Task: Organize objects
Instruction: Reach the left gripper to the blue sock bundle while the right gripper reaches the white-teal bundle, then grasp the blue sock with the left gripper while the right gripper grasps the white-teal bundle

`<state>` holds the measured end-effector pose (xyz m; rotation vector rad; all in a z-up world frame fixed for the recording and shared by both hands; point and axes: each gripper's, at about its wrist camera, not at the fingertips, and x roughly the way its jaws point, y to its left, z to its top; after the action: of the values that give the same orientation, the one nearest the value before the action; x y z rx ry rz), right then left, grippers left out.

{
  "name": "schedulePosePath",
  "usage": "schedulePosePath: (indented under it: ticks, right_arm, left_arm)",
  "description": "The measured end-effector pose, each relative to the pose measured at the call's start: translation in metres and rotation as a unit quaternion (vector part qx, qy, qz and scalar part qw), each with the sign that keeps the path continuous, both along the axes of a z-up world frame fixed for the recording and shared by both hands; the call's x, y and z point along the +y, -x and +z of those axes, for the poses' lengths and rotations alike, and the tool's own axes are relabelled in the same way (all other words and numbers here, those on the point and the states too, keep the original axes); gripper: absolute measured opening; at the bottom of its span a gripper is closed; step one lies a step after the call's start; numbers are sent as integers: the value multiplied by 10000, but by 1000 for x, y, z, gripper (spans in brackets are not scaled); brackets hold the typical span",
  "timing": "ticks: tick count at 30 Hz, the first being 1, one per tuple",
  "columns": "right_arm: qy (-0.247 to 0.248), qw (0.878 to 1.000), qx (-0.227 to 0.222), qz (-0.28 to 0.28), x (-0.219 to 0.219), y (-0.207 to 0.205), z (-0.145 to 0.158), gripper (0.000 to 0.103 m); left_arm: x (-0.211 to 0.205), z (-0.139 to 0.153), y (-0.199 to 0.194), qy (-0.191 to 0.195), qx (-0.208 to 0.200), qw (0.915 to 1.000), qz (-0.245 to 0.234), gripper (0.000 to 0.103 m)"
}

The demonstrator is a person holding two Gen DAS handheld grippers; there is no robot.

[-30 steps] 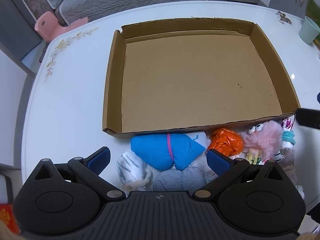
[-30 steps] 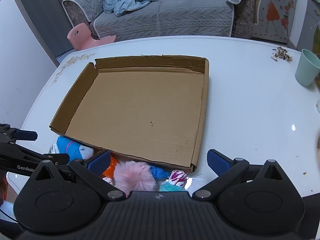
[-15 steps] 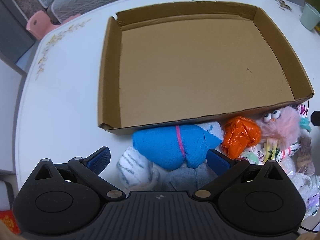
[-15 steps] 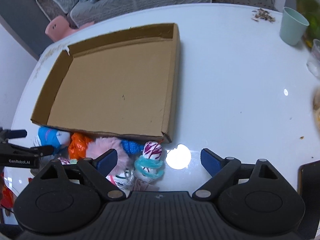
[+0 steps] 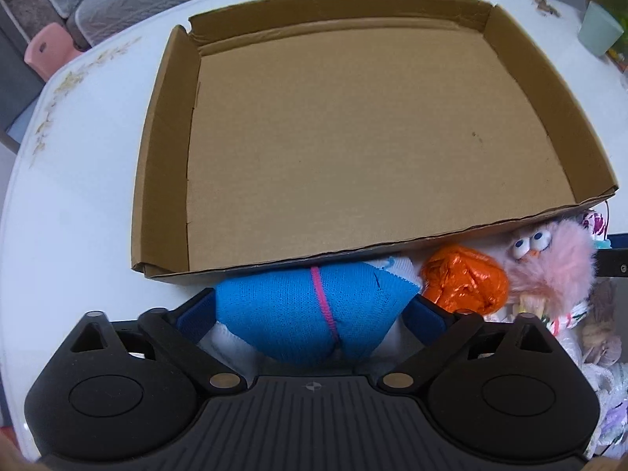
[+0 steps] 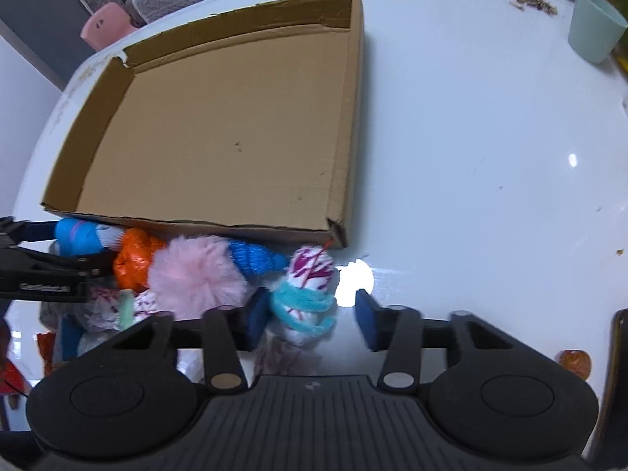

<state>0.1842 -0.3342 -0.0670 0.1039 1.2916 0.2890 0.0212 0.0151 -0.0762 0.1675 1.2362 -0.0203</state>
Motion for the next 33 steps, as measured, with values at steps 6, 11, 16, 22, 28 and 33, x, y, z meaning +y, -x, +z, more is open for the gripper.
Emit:
schedulePosePath:
  ticks: [6,11,16,22,28,33]
  right_arm:
    - [-114,9998,-131,10,-11,5,12,26]
    - [-242,9992,-322,-87,-25,11,26,26]
    - [-421,9967,-654,-214,-36,19,45,26]
    - [-619,9884,-1384,78,-20,-7,93,26]
    - [-656,9830,-1542,750,39,-76,108,26]
    - [-881,9770,-1411,1337,86,-128,92,27]
  left_arm:
    - [7,8,10,196,-122,9997,-19,85]
    - [8,26,22,128,-300,9993,-170,85]
    - [14,64,35,75,-622,9976,-290,85]
    - [21,105,-5,142,-1175,9929,-130,85]
    - [21,89,-76,-181,-1329,9904,-340,85]
    - [23,56,-109,-788,-1262,9818,-1182,85]
